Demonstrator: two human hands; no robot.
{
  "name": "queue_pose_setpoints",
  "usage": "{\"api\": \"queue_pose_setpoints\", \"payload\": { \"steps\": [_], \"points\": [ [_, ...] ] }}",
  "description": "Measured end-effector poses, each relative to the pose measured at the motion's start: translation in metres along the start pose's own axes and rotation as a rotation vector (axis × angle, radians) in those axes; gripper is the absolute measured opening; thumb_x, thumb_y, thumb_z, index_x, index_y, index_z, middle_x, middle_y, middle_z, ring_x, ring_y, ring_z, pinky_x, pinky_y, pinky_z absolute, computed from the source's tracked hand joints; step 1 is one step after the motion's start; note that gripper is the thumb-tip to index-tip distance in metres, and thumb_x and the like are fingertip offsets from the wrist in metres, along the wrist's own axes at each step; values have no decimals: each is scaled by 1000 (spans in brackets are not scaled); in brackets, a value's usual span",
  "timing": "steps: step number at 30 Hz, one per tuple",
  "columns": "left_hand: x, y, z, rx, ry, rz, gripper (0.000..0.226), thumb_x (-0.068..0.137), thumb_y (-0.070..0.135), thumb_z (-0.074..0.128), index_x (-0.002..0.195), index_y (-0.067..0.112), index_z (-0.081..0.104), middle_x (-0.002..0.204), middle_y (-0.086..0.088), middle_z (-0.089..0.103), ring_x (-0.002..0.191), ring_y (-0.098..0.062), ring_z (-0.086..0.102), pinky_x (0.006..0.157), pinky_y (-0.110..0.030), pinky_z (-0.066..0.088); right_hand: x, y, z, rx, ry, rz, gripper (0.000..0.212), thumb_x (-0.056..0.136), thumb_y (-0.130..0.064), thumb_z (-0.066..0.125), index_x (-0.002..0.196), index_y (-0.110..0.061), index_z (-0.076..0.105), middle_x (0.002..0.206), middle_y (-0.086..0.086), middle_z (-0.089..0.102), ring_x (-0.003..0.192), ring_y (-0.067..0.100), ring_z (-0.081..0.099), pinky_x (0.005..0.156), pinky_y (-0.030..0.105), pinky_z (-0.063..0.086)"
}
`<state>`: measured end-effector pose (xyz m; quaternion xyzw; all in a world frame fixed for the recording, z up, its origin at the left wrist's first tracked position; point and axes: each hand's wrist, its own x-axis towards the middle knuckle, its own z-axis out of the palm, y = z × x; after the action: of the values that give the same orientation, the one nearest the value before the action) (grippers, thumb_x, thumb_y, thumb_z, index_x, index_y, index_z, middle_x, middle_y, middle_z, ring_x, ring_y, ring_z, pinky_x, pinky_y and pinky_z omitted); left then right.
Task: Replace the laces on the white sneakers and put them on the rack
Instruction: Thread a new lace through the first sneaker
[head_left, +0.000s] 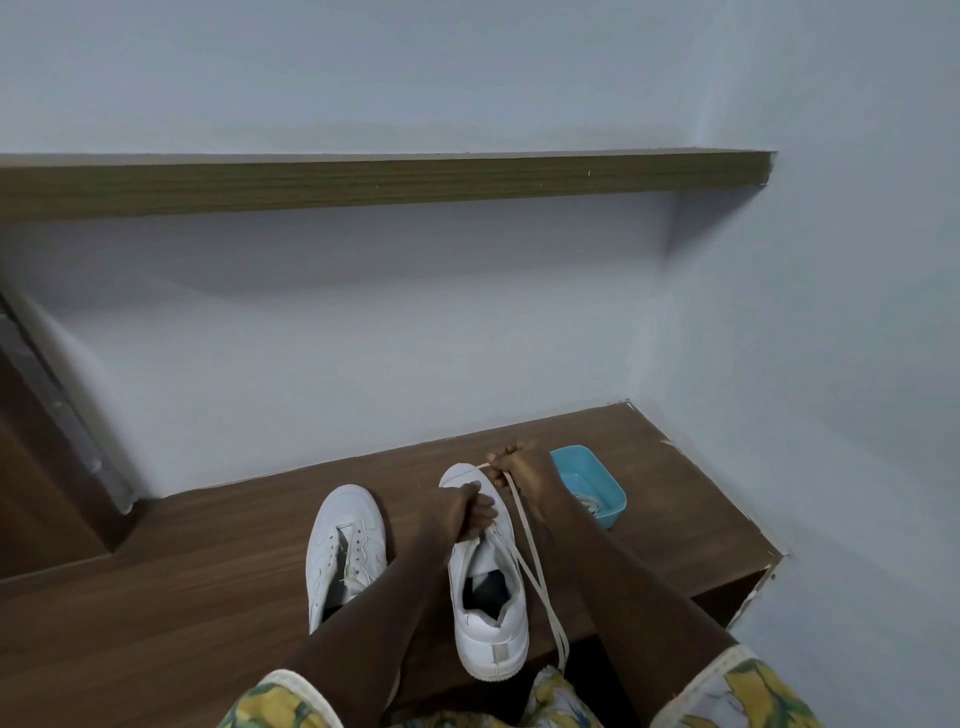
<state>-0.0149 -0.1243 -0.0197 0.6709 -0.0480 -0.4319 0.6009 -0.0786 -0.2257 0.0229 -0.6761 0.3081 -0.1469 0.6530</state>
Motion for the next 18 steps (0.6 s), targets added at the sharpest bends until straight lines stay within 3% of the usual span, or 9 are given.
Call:
{"api": "queue_pose_setpoints", "payload": {
  "steps": [2,5,9,13,18],
  "points": [
    [-2,2,9,-197,-53,49,44,99,15,37,63,10,61,54,-1,62,51,-10,59,49,-18,45,-1,-1,3,-76,-8,4,22,91,-3,57,70,-7,52,61,7,57,48,13,49,48,23,42],
    [-9,5,14,-303,-19,160,26,95,11,40,76,10,58,66,-2,62,69,-14,62,68,-25,50,-2,2,6,-144,0,4,14,90,-5,58,77,-6,53,62,7,58,50,14,53,52,23,45],
    [-7,5,13,-262,-32,214,26,94,16,46,71,13,57,65,-1,61,71,-15,61,73,-25,49,0,-5,3,-198,0,59,19,88,-2,57,73,-8,48,60,8,57,50,15,50,55,28,40],
    [-4,4,9,-147,-41,291,37,98,23,44,67,14,59,64,-5,60,63,-16,52,61,-22,39,-3,-3,2,-178,-29,27,24,86,-2,60,68,-8,47,58,10,56,46,15,48,50,27,39],
    [6,16,-11,-414,261,209,21,101,19,39,88,11,53,77,-5,61,46,-3,64,44,-16,50,-10,5,-6,-50,-53,-11,14,88,-1,60,75,-3,54,57,5,58,43,10,49,49,24,40]
  ]
}}
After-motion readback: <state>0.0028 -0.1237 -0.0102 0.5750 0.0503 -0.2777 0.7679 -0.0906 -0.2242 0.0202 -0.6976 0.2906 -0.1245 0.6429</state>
